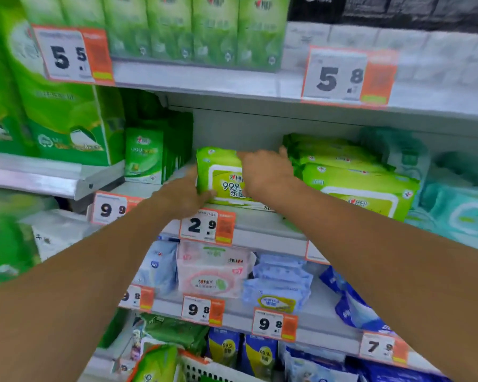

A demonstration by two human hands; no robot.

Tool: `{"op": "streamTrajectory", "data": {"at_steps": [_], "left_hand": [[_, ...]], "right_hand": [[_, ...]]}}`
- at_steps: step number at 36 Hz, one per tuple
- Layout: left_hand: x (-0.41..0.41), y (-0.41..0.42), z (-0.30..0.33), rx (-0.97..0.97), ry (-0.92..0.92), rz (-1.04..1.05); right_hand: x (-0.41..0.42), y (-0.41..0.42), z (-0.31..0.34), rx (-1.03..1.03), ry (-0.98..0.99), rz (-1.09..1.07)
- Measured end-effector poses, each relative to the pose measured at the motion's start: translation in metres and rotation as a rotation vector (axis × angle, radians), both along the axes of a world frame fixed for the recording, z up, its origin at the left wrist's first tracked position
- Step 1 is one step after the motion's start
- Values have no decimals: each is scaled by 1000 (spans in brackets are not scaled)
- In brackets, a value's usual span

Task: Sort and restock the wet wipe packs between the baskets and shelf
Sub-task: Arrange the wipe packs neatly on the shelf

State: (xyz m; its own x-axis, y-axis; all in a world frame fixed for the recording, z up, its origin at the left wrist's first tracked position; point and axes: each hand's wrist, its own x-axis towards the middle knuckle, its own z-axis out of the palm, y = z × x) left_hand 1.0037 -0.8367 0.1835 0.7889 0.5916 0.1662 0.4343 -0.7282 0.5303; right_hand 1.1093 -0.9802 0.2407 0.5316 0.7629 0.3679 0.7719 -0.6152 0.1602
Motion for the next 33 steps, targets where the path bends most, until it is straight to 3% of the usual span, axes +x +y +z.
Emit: {"op": "streamTrajectory", "data": {"at_steps": [5,9,13,18,33], "left_hand": [[14,14,12,90,370,-3],[18,10,19,156,526,-59],[16,8,11,165,492,-97],[14,25,2,155,460,-106],[14,28,-2,136,418,-101]], "right_hand": [[23,31,5,-55,53,16],[54,61,5,-77,77,-9],[82,79,2,-88,142,-151],[120,109,-11,-17,68,-214],[167,136,-37,67,-10,-224]]}}
